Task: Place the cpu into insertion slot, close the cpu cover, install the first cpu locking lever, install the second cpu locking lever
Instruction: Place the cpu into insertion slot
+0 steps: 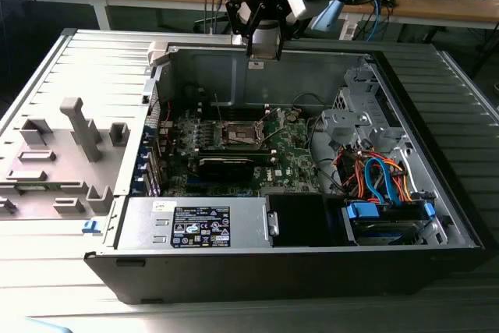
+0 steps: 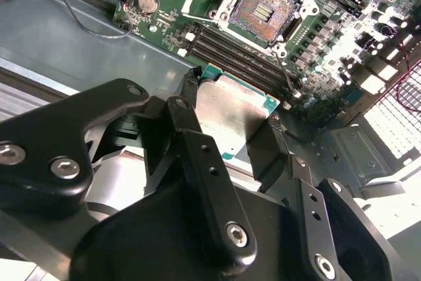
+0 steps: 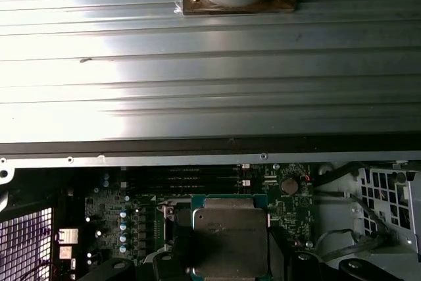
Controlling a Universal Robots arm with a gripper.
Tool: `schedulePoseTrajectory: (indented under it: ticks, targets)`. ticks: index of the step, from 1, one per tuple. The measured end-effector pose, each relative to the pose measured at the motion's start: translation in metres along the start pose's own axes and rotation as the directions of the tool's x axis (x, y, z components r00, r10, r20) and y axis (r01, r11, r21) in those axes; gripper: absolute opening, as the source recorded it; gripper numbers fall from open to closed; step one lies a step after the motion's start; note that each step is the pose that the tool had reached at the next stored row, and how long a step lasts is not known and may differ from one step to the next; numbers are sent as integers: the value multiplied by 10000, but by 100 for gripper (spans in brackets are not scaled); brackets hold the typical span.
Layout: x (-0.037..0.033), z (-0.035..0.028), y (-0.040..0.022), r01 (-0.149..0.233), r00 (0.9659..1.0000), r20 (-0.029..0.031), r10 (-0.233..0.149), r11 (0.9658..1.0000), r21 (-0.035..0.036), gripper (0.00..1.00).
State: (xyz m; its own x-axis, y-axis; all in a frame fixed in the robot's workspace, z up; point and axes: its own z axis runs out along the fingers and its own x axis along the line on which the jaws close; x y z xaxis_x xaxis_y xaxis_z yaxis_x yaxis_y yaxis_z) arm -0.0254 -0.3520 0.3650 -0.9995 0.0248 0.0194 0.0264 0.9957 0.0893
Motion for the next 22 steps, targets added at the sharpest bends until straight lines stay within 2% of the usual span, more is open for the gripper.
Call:
schedulePoseTrajectory:
  ticks: [3,5,22]
  targets:
    - [0,4,0,0,10000,0,0,10000,0,55]
    - [35,81,-25,-1,10000,1,1,10000,0,55]
    - [34,123,-36,0,10000,0,0,10000,1,55]
